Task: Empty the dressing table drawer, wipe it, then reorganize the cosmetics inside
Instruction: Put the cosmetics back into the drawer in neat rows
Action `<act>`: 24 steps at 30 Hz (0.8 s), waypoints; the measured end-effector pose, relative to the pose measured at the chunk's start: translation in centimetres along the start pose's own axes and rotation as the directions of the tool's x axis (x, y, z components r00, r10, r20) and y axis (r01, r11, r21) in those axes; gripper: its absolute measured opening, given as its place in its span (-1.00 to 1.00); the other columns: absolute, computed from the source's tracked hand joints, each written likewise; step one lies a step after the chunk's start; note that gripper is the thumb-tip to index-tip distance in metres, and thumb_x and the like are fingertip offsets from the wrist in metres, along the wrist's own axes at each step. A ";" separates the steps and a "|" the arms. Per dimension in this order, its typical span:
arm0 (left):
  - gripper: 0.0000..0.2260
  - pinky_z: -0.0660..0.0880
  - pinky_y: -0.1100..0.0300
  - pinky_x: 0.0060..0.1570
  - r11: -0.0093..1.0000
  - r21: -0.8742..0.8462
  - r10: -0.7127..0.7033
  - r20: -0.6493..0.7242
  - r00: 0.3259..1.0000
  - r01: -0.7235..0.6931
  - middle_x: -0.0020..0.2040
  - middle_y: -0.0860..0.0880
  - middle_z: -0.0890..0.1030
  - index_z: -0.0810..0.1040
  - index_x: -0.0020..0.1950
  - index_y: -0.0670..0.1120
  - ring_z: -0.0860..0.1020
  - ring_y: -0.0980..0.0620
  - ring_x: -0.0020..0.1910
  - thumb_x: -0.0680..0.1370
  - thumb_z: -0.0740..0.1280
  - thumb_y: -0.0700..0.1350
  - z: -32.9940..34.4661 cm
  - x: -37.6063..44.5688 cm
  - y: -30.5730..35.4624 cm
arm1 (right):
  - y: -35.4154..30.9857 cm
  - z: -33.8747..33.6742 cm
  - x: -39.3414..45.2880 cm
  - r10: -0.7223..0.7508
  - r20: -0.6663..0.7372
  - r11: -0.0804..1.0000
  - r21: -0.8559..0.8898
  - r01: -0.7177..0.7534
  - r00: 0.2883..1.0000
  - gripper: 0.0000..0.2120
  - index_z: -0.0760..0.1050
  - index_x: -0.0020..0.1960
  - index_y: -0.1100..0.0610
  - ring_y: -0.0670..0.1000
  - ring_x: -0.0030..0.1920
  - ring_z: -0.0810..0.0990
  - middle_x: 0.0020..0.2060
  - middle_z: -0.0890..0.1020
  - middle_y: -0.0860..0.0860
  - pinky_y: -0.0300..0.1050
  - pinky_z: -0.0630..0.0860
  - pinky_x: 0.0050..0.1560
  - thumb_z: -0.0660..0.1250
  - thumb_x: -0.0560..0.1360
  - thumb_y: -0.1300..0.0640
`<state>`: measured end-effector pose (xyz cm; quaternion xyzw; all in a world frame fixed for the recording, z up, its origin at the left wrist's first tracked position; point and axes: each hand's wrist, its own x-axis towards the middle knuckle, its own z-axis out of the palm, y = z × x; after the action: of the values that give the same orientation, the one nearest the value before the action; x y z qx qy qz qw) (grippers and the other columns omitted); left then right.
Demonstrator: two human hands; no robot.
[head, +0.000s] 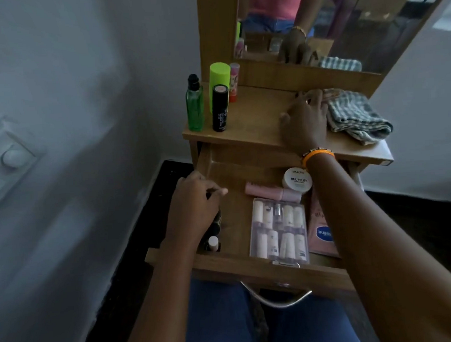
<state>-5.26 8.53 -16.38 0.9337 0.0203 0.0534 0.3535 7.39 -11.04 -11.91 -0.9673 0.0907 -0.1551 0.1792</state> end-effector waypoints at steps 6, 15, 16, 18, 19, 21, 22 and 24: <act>-0.87 0.34 0.49 -0.20 0.985 -0.160 -0.061 0.017 0.998 0.063 -0.12 0.08 0.51 0.66 -0.08 -0.10 0.48 0.24 -0.16 0.55 0.31 -0.17 -1.0 0.1 -0.7 | -1.1 -0.5 -3.3 -0.149 -0.156 0.970 0.169 0.175 0.976 -0.85 0.46 -0.02 0.22 0.17 0.00 0.51 0.09 0.49 0.14 -0.05 0.39 -0.12 0.29 0.40 0.26; -0.84 0.28 0.65 -0.24 0.993 -0.092 -0.078 -0.011 0.997 0.077 -0.05 0.06 0.50 0.63 0.06 -0.06 0.44 0.17 -0.12 0.57 0.27 -0.19 -1.6 -0.2 -0.3 | -4.2 1.6 -11.9 -0.153 0.152 0.688 0.726 -0.006 0.976 -0.86 0.53 -0.06 0.14 -0.03 -0.23 0.61 -0.22 0.64 0.04 -0.25 0.52 -0.27 0.42 0.42 0.13; -0.83 0.32 0.57 -0.25 0.992 -0.097 -0.078 -0.005 0.997 0.077 -0.03 0.05 0.51 0.62 0.06 -0.07 0.47 0.14 -0.09 0.57 0.27 -0.20 -1.5 -0.2 -0.2 | -4.1 1.9 -11.9 -0.144 0.203 0.688 0.724 -0.049 0.969 -0.87 0.55 -0.09 0.14 -0.01 -0.24 0.61 -0.23 0.65 0.06 -0.19 0.53 -0.24 0.44 0.41 0.12; -0.82 0.35 0.40 -0.17 0.991 -0.112 -0.078 0.007 0.997 0.079 0.00 0.00 0.52 0.63 0.05 -0.09 0.51 0.07 -0.04 0.56 0.26 -0.24 -1.2 -0.1 -0.2 | -3.8 2.2 -11.6 -0.157 0.293 0.670 0.733 -0.116 0.943 -0.88 0.56 -0.12 0.14 -0.06 -0.31 0.58 -0.27 0.65 0.06 -0.16 0.53 -0.25 0.45 0.41 0.12; -0.82 0.37 0.30 -0.14 0.991 -0.108 -0.076 0.007 0.997 0.076 0.00 -0.01 0.51 0.63 0.05 -0.10 0.51 0.05 -0.04 0.56 0.26 -0.25 -1.1 0.0 -0.2 | -3.6 2.3 -11.6 -0.159 0.339 0.653 0.740 -0.159 0.927 -0.88 0.55 -0.13 0.15 -0.10 -0.35 0.56 -0.29 0.64 0.05 -0.22 0.51 -0.30 0.44 0.41 0.13; -0.80 0.37 0.25 -0.13 0.992 -0.100 -0.073 -0.004 0.997 0.072 -0.03 0.01 0.48 0.63 0.06 -0.10 0.50 0.05 -0.06 0.56 0.25 -0.27 -0.8 0.0 -0.2 | -3.3 2.2 -11.5 -0.145 0.440 0.613 0.743 -0.269 0.886 -0.85 0.53 -0.11 0.19 -0.15 -0.41 0.53 -0.31 0.62 0.04 -0.34 0.46 -0.37 0.44 0.41 0.14; -0.80 0.37 0.26 -0.13 0.992 -0.099 -0.073 -0.012 0.997 0.071 -0.04 0.02 0.46 0.63 0.06 -0.10 0.49 0.06 -0.06 0.56 0.25 -0.28 -0.8 0.0 -0.3 | -3.1 2.2 -11.5 -0.135 0.490 0.602 0.731 -0.321 0.861 -0.84 0.51 -0.11 0.19 -0.15 -0.41 0.54 -0.30 0.62 0.05 -0.35 0.45 -0.38 0.45 0.41 0.15; -0.79 0.37 0.26 -0.13 0.993 -0.090 -0.076 -0.017 0.997 0.074 -0.04 0.04 0.44 0.62 0.07 -0.09 0.46 0.09 -0.07 0.56 0.24 -0.28 -0.8 0.0 -0.3 | -2.8 2.3 -11.7 -0.129 0.563 0.617 0.690 -0.379 0.816 -0.80 0.48 -0.12 0.15 -0.10 -0.37 0.58 -0.26 0.62 0.09 -0.30 0.48 -0.33 0.48 0.37 0.15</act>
<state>-5.34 9.27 -15.98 0.9149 0.0566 0.0504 0.3966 -2.42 -5.03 -15.99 -0.7833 0.0284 0.1270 0.6079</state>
